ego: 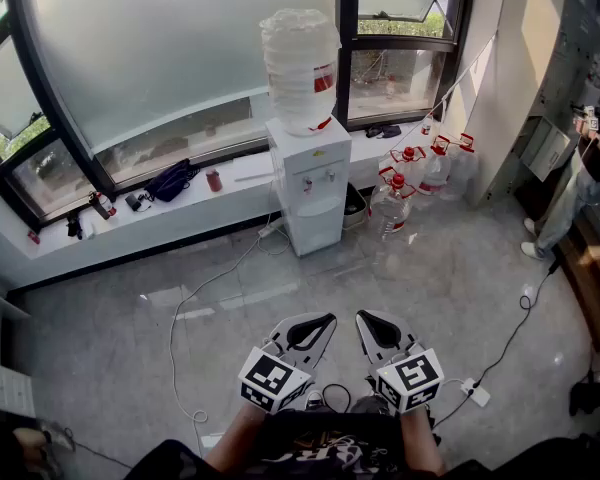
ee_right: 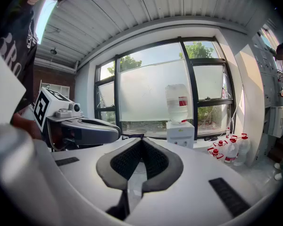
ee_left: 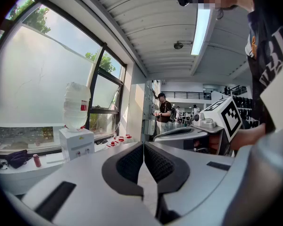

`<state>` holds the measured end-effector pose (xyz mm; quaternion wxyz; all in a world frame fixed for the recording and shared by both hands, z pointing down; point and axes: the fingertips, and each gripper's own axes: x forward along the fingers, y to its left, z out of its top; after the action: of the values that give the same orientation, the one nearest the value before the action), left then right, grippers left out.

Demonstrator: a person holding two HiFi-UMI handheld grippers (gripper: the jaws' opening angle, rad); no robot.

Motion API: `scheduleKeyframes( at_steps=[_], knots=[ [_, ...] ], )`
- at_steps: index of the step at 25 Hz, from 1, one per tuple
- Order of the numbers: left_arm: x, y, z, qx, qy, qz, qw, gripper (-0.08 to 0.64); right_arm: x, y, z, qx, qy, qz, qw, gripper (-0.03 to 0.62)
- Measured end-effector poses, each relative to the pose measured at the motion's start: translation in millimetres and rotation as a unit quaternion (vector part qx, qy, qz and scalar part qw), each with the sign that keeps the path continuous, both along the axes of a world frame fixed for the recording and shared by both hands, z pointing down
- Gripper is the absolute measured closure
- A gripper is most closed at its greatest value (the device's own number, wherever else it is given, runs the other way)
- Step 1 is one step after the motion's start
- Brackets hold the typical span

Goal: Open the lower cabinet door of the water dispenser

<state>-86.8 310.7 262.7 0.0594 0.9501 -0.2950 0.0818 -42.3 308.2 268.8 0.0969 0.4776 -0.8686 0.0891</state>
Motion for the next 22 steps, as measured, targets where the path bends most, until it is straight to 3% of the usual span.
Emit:
scheduleKeyframes(
  at_steps=[22],
  knots=[
    [-7, 11, 16, -0.008, 0.009, 0.018, 0.9998, 0.540, -1, 22, 17, -0.020, 0.002, 0.026, 0.999, 0.578]
  ],
)
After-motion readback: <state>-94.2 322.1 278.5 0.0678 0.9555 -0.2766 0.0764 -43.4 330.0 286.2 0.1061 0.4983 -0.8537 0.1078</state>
